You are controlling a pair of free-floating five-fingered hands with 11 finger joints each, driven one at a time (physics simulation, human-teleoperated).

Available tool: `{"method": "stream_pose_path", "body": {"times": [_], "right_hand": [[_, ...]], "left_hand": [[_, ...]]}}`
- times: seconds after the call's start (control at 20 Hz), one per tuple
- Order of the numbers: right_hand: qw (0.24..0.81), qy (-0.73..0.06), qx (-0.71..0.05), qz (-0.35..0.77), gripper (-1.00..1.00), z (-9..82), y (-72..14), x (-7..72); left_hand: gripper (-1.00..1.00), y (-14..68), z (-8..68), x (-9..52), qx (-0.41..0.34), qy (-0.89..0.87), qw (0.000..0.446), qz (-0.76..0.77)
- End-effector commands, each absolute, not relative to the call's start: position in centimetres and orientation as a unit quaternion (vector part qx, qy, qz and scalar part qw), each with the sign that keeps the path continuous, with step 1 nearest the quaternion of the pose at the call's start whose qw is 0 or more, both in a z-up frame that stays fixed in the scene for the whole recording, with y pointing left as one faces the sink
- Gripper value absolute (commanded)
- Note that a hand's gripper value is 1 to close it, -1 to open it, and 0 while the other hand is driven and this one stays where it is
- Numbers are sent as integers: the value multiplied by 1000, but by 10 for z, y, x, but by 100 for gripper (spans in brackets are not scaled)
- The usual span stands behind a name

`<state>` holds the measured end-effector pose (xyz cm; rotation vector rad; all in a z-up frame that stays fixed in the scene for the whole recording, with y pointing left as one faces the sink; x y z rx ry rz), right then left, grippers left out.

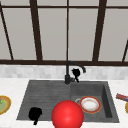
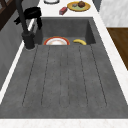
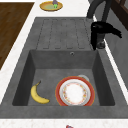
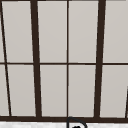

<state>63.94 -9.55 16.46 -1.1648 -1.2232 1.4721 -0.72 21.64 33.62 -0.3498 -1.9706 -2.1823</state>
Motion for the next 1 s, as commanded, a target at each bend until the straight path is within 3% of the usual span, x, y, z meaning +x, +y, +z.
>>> {"method": "stream_pose_path", "body": {"times": [0.0,0.3,0.65,0.95], "right_hand": [[459,-471,-456,600,-100,141,-93,639],[471,-466,-471,583,-100,132,-95,626],[519,-445,-409,604,-100,140,-101,599],[512,-423,-410,625,-100,119,-106,648]], "left_hand": [[0,216,336,-7,-118,-663,90,-734],[0,216,336,-7,-118,-663,90,-734],[0,216,336,-7,-118,-663,90,-734],[0,216,336,-7,-118,-663,90,-734]]}}
